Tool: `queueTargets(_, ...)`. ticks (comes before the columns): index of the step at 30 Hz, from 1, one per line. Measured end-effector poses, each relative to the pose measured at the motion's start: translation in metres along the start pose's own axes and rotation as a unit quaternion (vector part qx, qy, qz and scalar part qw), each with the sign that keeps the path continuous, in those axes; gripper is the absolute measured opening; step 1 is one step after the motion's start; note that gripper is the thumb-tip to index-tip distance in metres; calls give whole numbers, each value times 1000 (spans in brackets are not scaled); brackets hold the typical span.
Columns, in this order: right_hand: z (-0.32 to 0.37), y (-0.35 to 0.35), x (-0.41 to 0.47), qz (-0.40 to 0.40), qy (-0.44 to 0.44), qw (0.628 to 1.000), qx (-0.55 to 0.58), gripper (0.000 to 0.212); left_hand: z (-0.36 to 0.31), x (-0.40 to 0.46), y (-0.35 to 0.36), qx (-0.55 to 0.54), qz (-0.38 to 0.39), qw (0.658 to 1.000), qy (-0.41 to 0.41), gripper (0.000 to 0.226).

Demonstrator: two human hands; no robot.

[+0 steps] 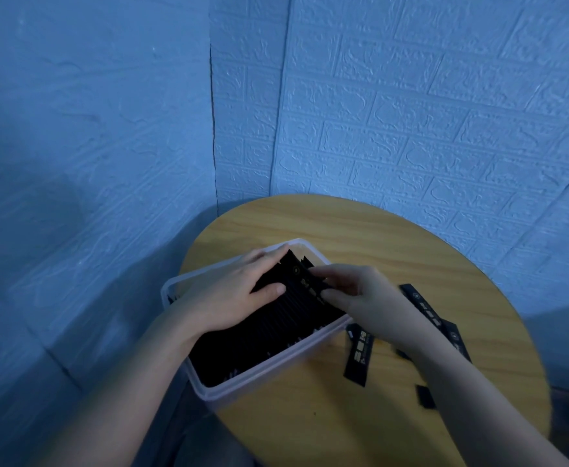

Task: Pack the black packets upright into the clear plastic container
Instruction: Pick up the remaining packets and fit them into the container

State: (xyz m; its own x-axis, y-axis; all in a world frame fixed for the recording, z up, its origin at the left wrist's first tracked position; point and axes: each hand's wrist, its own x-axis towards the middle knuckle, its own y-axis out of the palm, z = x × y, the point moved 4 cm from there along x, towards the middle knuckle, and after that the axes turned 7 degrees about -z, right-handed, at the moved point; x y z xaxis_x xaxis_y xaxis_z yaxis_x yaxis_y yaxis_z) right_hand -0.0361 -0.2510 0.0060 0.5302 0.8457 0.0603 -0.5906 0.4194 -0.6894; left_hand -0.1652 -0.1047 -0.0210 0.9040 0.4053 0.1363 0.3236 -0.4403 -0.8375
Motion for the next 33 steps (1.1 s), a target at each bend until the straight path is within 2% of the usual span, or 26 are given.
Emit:
queueTargets(10, -1, 3, -5, -39, -1, 999, 14, 28, -4, -1, -1, 9, 10, 1000, -12, 55)
queueTargets(19, -6, -1, -3, 7, 27, 996, 84, 27, -4, -1, 0, 16, 5, 1000, -4, 48)
queueTargets(24, -8, 2, -1, 1, 7, 999, 34, 34, -1, 1, 2, 2, 2, 1000, 9, 38)
queueTargets(29, -4, 3, -4, -14, -2, 1000, 14, 26, -9, 4, -7, 34, 19, 999, 4, 37)
queueTargets(33, -4, 3, -6, -11, -3, 1000, 11, 30, -18, 19, -17, 87, -32, 996, -6, 39)
